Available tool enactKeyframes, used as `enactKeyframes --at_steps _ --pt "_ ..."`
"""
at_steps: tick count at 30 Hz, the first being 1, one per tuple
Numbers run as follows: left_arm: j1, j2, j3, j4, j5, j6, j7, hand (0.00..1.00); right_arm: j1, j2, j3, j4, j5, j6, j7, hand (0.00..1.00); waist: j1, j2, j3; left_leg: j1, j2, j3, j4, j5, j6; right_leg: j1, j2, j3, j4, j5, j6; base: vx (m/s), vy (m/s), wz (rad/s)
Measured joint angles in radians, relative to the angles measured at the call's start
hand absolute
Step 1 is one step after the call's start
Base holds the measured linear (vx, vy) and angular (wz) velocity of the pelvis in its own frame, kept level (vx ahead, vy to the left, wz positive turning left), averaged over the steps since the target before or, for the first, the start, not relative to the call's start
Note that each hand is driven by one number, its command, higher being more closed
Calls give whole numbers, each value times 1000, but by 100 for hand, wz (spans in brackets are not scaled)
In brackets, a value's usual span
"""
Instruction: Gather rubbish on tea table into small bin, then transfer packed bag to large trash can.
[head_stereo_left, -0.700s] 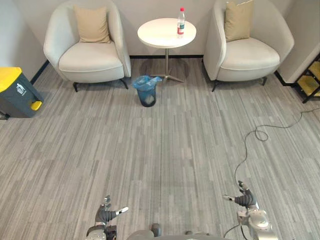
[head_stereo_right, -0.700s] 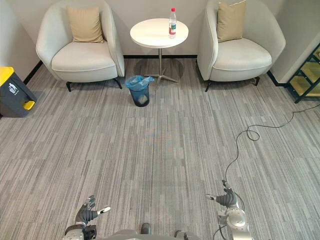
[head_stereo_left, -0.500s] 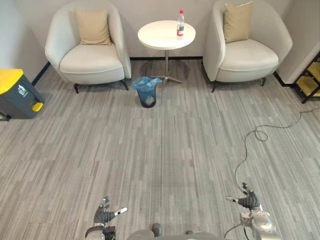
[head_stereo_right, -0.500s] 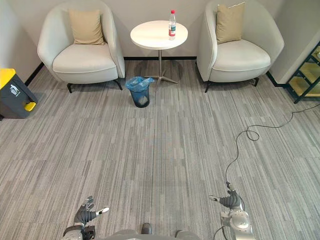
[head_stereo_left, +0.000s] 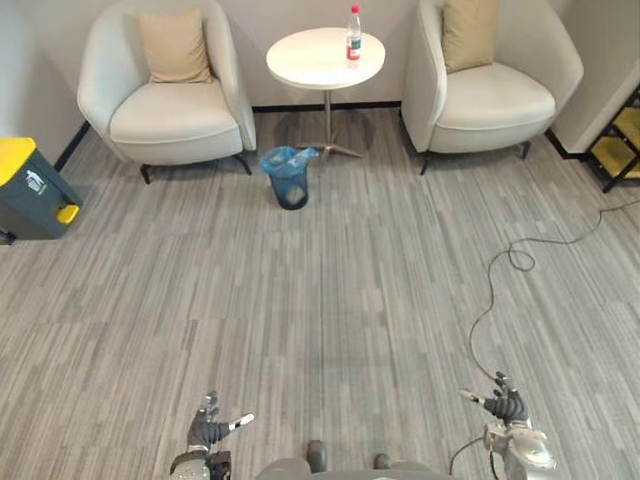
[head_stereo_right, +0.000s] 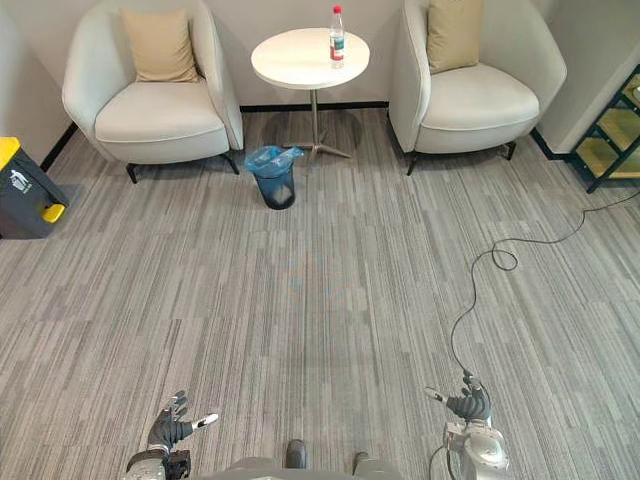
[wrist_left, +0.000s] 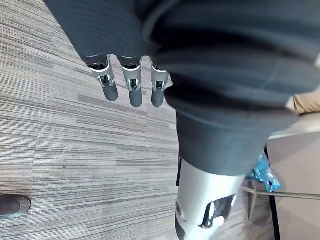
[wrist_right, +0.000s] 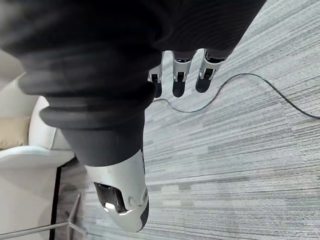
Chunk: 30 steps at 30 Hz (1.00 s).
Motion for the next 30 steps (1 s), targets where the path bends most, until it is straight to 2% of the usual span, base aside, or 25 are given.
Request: enactKeyframes --at_steps 2,4,6,7,9,10,11,12,13,14,15,16,17,18,19,20,21,22,23,24,25,26,27,29,30 --pt "1 0 1 -24 0 0 0 0 -20 5 -1 -1 0 0 -1 0 2 2 9 -30 6 20 70 -50 6 -8 1 15 3 -3 4 76 40 -32" --pt "0 -5 2 -54 -1 0 1 0 -43 5 -1 -2 0 0 -8 0 4 12 18 -74 12 34 133 -97 17 -46 3 29 40 -19 27 58 59 -30" --pt "1 -11 1 -88 -1 1 1 0 -52 6 -1 -4 0 1 -24 0 5 19 34 -105 9 49 202 -167 29 -125 -11 30 202 -90 62 42 77 -22" --pt "1 -10 2 -93 -1 1 2 0 -49 9 1 -6 0 3 -26 0 4 22 44 -94 7 50 229 -200 33 -176 -25 15 347 -117 87 116 101 -14" --pt "2 0 1 -94 -1 2 4 0 -32 15 5 -12 -1 6 -27 0 0 21 61 -58 2 41 245 -239 57 -262 -51 -35 567 -135 95 187 69 -6" --pt "1 9 1 -94 -1 4 8 0 -19 18 11 -13 -1 13 -28 0 0 16 62 -28 2 41 248 -263 59 -314 -69 -79 652 -161 81 293 47 -2" --pt "2 15 -1 -94 -1 8 13 0 -17 19 13 -13 -1 18 -29 0 -1 20 66 1 7 36 243 -277 53 -357 -82 -122 656 -174 61 322 40 1" --pt "0 19 -4 -94 -1 8 18 0 -17 18 15 -16 -1 18 -29 0 -3 23 72 17 10 31 236 -286 51 -379 -86 -141 639 -175 59 383 18 14" --pt "-11 22 -6 -93 -2 8 24 0 -17 16 22 -31 -1 19 -29 0 -7 12 79 50 19 25 221 -291 50 -426 -87 -171 594 -173 57 434 -26 33" --pt "-32 19 -6 -90 -3 8 26 0 -18 9 22 -41 -1 19 -29 0 -17 33 93 79 41 8 206 -299 43 -472 -76 -192 519 -156 47 475 -51 42" --pt "-43 16 -6 -87 -3 8 28 0 -21 4 22 -45 -1 19 -29 0 -22 40 100 97 55 -3 189 -300 39 -493 -66 -201 474 -132 40 540 -97 57" --pt "-57 11 -7 -85 -3 8 29 0 -28 -3 22 -53 -2 19 -30 0 -32 40 103 123 79 -25 164 -301 24 -522 -50 -217 404 -79 33 612 -135 67" --pt "-75 13 -8 -76 -2 7 30 0 -27 -4 23 -67 -2 19 -36 0 -39 39 107 146 90 -42 154 -301 -13 -551 -43 -220 320 7 14 784 -208 86" --pt "-82 9 -9 -60 -1 7 30 0 -20 -5 26 -89 -2 19 -44 0 -52 32 104 176 107 -53 174 -317 -42 -557 -46 -219 343 130 -55 845 -246 68" --pt "-85 -6 -12 -47 1 9 32 0 -30 -13 32 -92 -3 19 -46 0 -56 61 110 179 138 -53 221 -315 -64 -557 -39 -244 420 97 -75 583 -180 40" --pt "-86 -7 -18 -45 4 9 31 0 -39 -10 39 -97 -3 19 -47 0 -56 63 112 156 154 -46 280 -296 -95 -557 -41 -256 455 63 -94 733 -262 22" --pt "-86 -12 -28 -45 7 9 29 0 -40 -9 54 -118 -3 18 -45 0 -58 67 114 83 167 -35 468 -216 -125 -519 -39 -270 476 1 -104 594 -233 23" --pt "-84 -22 -27 -45 7 9 28 0 -39 -8 61 -129 -3 16 -46 0 -55 77 121 22 191 -28 631 -100 -105 -455 -19 -279 446 -24 -110 913 -348 23" --pt "-74 -30 -26 -46 7 8 27 0 -47 -5 82 -129 -3 13 -49 0 -44 80 132 -60 240 -10 863 -74 -85 -346 21 -276 373 -39 -125 762 -262 7" --pt "-74 -29 -25 -46 6 8 26 0 -52 5 94 -130 -2 9 -53 0 -34 78 142 -112 258 4 1000 -108 -53 -256 44 -267 321 -47 -138 743 -237 -7" --pt "-75 -29 -24 -51 5 8 26 0 -55 20 97 -130 -1 0 -59 0 -11 60 154 -161 254 22 1083 -142 -29 -169 51 -253 271 -53 -147 799 -212 -12" --pt "-73 -32 -26 -65 3 7 26 0 -65 33 97 -130 -1 -4 -68 0 4 33 166 -239 227 50 1097 -177 -11 -74 48 -240 197 -53 -148 639 -148 -10" --pt "-74 -33 -26 -71 3 6 26 0 -73 33 97 -129 1 -4 -68 0 8 24 172 -282 211 60 1073 -187 -2 -35 44 -236 161 -53 -148 741 -146 -21" --pt "-73 -39 -25 -87 3 7 26 0 -111 16 92 -122 3 -4 -69 0 48 17 179 -446 142 87 846 -199 -1 73 36 -201 60 -62 -135 609 -31 -50" --pt "-76 -40 -25 -88 3 7 26 0 -117 8 92 -117 5 -4 -70 0 60 12 182 -488 108 83 717 -185 -17 105 21 -185 42 -84 -103 634 49 -58"
